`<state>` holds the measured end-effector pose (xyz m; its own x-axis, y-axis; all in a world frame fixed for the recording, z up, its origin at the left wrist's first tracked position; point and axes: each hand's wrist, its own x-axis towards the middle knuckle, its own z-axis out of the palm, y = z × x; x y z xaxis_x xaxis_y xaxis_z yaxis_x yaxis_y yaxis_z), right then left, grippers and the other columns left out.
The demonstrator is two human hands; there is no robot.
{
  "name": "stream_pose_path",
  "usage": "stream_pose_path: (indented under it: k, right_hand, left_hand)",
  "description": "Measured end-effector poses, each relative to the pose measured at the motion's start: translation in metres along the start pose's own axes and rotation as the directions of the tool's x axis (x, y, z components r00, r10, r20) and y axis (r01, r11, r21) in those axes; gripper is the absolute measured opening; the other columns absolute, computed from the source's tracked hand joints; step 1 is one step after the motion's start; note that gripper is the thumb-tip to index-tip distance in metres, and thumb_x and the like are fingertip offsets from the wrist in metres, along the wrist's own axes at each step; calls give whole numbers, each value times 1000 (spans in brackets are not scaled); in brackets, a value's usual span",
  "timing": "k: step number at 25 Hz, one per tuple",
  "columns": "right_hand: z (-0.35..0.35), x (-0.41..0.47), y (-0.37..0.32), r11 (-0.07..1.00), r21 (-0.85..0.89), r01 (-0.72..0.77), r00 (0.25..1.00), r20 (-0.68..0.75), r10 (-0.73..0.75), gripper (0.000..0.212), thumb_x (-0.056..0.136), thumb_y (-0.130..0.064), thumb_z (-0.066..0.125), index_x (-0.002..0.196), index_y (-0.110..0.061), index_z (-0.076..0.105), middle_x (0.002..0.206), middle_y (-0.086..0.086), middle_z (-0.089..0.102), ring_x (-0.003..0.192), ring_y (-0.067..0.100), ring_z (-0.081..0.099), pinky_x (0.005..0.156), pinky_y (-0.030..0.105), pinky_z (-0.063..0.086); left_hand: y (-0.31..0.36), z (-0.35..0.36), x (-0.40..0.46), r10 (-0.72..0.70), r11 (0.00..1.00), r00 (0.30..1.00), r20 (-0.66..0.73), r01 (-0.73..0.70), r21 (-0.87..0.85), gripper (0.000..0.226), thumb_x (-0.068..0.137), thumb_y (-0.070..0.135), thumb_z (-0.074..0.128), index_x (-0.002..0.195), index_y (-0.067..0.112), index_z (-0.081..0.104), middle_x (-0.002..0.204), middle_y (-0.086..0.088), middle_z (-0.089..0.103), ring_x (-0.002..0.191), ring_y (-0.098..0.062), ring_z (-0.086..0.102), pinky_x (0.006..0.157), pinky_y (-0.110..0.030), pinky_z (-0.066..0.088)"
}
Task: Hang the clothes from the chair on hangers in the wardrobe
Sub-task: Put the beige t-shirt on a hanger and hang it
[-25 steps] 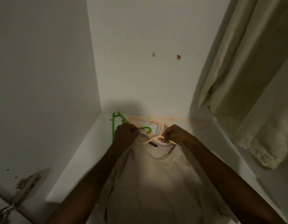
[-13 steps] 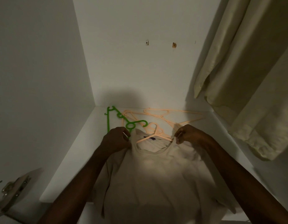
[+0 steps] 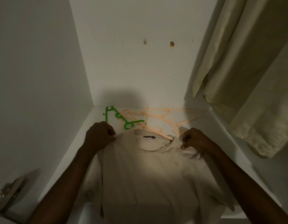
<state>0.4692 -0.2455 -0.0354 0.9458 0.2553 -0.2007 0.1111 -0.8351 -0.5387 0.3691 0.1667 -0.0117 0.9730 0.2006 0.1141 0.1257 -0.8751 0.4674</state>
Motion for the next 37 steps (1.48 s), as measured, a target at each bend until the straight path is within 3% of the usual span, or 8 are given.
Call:
stream_pose_path:
  k: [5, 11, 16, 21, 27, 30, 33, 37]
  right_hand:
    - [-10, -5, 9, 1000, 10, 15, 999, 51, -15, 27, 65, -15, 96, 77, -15, 72, 80, -1, 72, 77, 15, 67, 70, 27, 48]
    - [-10, -9, 22, 973, 228, 31, 994, 98, -55, 27, 71, -10, 93, 95, -11, 82, 94, 9, 79, 95, 25, 73, 90, 37, 56]
    - [-13, -16, 28, 923, 383, 43, 989, 112, -93, 11, 80, 3, 81, 88, -4, 78, 81, 7, 76, 78, 21, 71, 71, 26, 55]
    - [-11, -26, 33, 823, 563, 76, 992, 41, -119, 16, 76, 12, 80, 80, -1, 72, 74, 8, 71, 67, 17, 68, 60, 25, 53]
    - [-4, -32, 53, 729, 678, 93, 994, -109, -25, 23, 71, 12, 82, 89, 15, 67, 79, 16, 72, 69, 25, 68, 60, 29, 56]
    - [1, -35, 50, 680, 725, 107, 993, -115, -34, 17, 73, 15, 78, 84, 9, 67, 76, 16, 71, 67, 24, 67, 59, 29, 56]
    - [0, -37, 48, 645, 754, 123, 992, -110, -61, 17, 74, 15, 76, 84, 6, 65, 77, 14, 70, 70, 25, 67, 59, 29, 56]
    - [-3, -39, 45, 623, 772, 126, 992, -89, -91, 42, 60, -8, 92, 88, 8, 64, 81, 16, 69, 75, 27, 68, 63, 31, 56]
  left_hand:
    - [-19, 4, 9, 65, 997, 970, 234, -53, -57, 24, 70, 21, 92, 89, 20, 78, 88, 3, 70, 85, -12, 66, 77, -20, 50]
    - [-16, 18, 10, 70, 975, 984, 164, -33, -218, 25, 68, 22, 94, 86, 21, 78, 85, 3, 74, 83, -8, 67, 73, -16, 49]
    - [-9, 29, 5, 89, 956, 990, 105, -55, -287, 22, 68, 29, 94, 83, 26, 78, 79, 8, 73, 77, -1, 65, 69, -16, 45]
    - [0, 31, 4, 104, 950, 988, 112, -66, -304, 23, 69, 33, 92, 81, 22, 76, 71, 13, 71, 69, 2, 64, 67, -17, 44]
    - [-19, 12, -9, 72, 949, 984, 163, -17, -315, 27, 60, 34, 97, 78, 23, 80, 75, 10, 76, 75, -4, 70, 75, -22, 53]
    - [-19, 12, -12, 50, 943, 993, 108, -11, -333, 24, 63, 32, 96, 81, 25, 81, 76, 9, 76, 75, -2, 70, 73, -19, 54]
    - [-10, 13, -11, 130, 953, 982, 136, -86, -291, 20, 74, 28, 90, 90, 32, 80, 80, 12, 76, 77, -4, 70, 81, -33, 59]
    - [5, 12, -8, 205, 944, 960, 188, -143, -298, 16, 83, 28, 83, 98, 32, 80, 88, 13, 77, 84, -5, 71, 86, -36, 59]
